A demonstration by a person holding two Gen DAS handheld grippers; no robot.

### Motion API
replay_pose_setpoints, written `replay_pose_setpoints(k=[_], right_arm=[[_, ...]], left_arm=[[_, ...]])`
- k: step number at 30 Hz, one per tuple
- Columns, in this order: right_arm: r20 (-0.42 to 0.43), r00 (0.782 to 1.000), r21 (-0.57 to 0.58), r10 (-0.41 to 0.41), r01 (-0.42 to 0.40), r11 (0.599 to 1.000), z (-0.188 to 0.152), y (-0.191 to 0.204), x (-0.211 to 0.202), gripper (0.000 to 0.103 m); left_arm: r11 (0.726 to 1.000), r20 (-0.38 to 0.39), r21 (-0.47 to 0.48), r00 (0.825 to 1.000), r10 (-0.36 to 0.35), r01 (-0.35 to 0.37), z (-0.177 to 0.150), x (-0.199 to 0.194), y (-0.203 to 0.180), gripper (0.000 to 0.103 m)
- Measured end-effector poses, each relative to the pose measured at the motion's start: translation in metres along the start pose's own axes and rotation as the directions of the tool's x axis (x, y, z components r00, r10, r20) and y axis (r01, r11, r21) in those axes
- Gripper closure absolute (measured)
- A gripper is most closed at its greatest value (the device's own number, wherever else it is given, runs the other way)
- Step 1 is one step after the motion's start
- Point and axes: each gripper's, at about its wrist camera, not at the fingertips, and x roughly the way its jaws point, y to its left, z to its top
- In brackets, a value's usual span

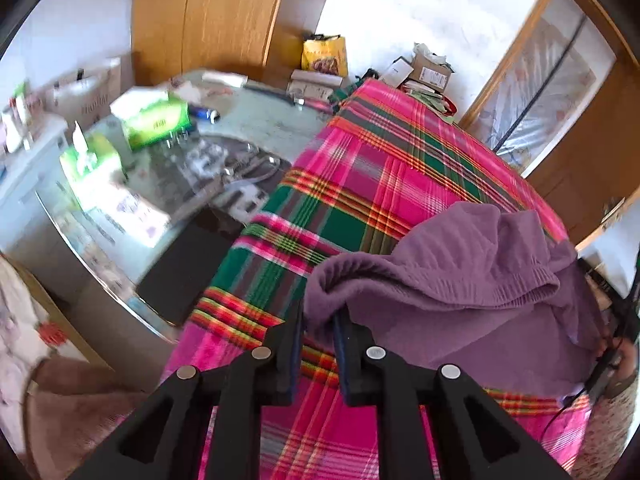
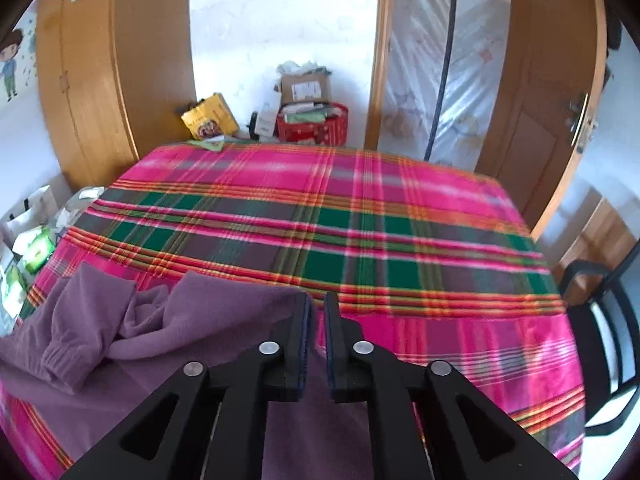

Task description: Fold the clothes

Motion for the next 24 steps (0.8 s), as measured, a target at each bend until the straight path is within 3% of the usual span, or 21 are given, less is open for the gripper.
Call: replay_pose_setpoints(k=[5, 9, 12, 17, 24], right_arm=[[0.012, 1.0, -0.005, 0.012, -0.012, 1.0, -0.011, -0.014, -0.02, 0.093], [-0.005, 0.999, 0.006, 0.033, -0.032, 0.999, -0.024, -0.02, -0.024, 0.093], [-0.017, 0.999, 0.004, 0.037, -0.037, 0.999, -0.031, -0.019, -0.025, 0.092], [-0.027, 0.998, -0.007, 0.058, -0.058, 0.998, -0.043, -0.016, -0.032, 0.084], [-0.033, 0.993, -0.043, 0.112, -0.114, 0.993, -0.053, -0.011, -0.039, 0.076]], left_arm=[[0.988, 0.078, 0.129, 0.995, 0.069, -0.079, -0.006, -0.026, -0.019, 0.087], [0.972, 0.107, 0.232, 0.994, 0.02, -0.045, -0.008, -0.037, -0.046, 0.087], [0.945, 0.096, 0.328, 0.995, -0.038, 0.004, -0.009, -0.034, -0.077, 0.086], [0.873, 0.085, 0.487, 0.995, -0.057, 0.008, -0.013, -0.016, -0.14, 0.086], [0.796, 0.029, 0.603, 0.996, -0.089, 0.053, -0.017, 0.018, -0.194, 0.086]])
